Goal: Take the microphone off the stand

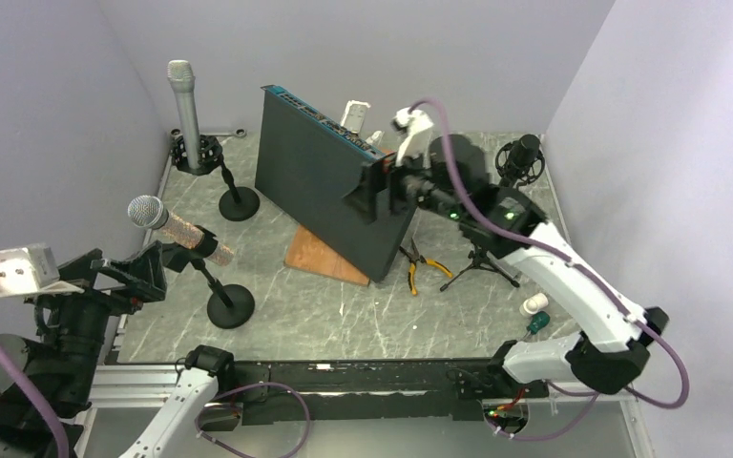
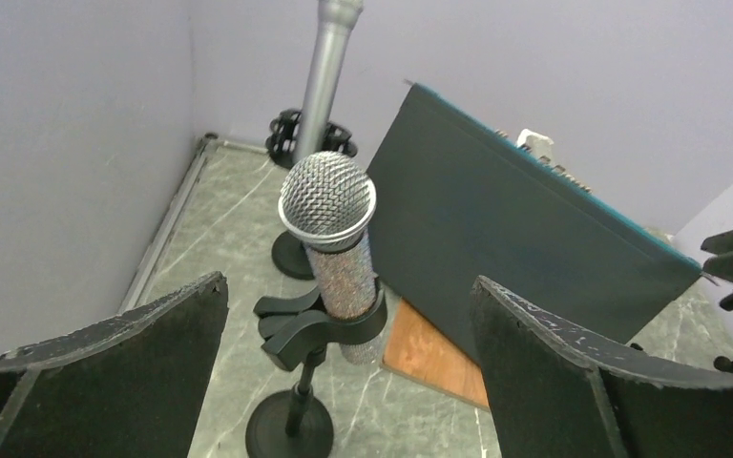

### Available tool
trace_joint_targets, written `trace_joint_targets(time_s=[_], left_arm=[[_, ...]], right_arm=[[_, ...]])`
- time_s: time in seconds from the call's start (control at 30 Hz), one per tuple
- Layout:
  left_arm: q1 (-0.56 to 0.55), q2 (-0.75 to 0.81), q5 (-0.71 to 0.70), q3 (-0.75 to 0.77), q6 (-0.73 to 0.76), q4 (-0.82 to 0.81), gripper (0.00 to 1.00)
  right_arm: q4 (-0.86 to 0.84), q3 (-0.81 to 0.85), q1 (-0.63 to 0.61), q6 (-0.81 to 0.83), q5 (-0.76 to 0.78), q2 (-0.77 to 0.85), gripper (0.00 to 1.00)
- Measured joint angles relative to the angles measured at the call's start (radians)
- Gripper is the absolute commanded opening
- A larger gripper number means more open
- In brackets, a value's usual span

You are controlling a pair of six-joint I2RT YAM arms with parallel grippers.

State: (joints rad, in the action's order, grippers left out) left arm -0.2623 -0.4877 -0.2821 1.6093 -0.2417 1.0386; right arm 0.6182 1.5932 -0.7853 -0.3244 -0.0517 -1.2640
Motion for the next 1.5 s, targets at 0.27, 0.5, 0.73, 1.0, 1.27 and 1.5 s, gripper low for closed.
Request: trace_joint_targets(time_s=[0.27, 0.5, 0.73, 1.0, 1.27, 1.5], left_arm=[[0.000, 0.003, -0.133, -0.096, -0.149, 0.062, 0.99], [0.000, 0.019, -0.142, -0.260, -0.242, 0.006, 0.98], [0.000, 0.003, -0.150, -0.359, -0.260, -0.104, 0.94], [0.000, -0.011, -0.151, -0.454, -0.233, -0.220, 0.75], [0.000, -0.014, -0.135, -0.506, -0.152, -0.291, 0.44], [0.000, -0.039, -0.110, -0.496, -0.118, -0.295, 0.21]], right_arm=[[-0.088, 0.020, -0.280, -0.048, 0.161, -0.190, 1.00], [-0.033, 0.102, -0.380, -0.154, 0.417, -0.318, 1.00], [0.035, 0.117, -0.375, -0.166, 0.487, -0.320, 1.00], [0.018, 0.030, -0.375, -0.098, 0.425, -0.249, 1.00], [-0.015, 0.010, -0.375, -0.062, 0.377, -0.241, 1.00], [-0.030, -0.003, -0.375, -0.050, 0.363, -0.239, 1.00]])
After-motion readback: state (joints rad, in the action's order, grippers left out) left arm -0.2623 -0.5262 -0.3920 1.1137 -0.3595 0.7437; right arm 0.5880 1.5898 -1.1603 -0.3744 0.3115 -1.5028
